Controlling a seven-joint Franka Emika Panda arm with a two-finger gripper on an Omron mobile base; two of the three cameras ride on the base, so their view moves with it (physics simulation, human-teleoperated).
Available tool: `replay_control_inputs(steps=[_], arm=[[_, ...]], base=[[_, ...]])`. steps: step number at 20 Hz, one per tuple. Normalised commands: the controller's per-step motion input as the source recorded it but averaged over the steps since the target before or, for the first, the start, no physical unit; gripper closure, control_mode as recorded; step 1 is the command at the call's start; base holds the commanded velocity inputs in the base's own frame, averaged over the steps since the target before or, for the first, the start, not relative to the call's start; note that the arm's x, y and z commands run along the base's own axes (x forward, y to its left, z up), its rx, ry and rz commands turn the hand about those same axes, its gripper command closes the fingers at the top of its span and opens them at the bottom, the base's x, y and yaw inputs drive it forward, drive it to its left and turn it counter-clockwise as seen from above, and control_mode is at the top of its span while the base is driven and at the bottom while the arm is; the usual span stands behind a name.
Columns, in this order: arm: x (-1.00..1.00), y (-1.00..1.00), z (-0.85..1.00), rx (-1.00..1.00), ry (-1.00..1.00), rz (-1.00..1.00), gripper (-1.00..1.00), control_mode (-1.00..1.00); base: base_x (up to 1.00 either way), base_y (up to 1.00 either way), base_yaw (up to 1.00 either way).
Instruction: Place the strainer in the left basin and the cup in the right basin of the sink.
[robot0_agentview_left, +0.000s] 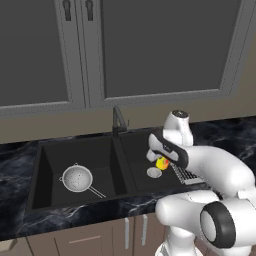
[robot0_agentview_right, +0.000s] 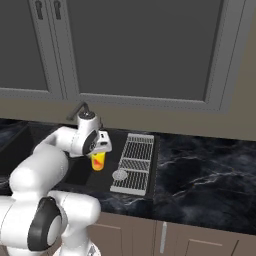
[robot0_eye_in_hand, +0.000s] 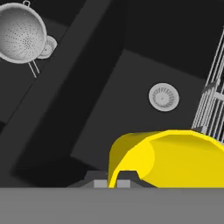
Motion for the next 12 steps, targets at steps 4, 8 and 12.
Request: replay_control_inputs(steps=[4,8,12], arm=[[0.26,0.0,-0.32,-0.02,0.0,0.22,1.0,-1.0],[0.26,0.0,-0.3,-0.03,0.0,0.18,1.0,-1.0],[0.25,0.04,-0.24,-0.05,0.0,0.09,1.0,-1.0]], base=[[0.0,0.0,0.0],[0.0,0.0,0.0],[0.0,0.0,0.0]])
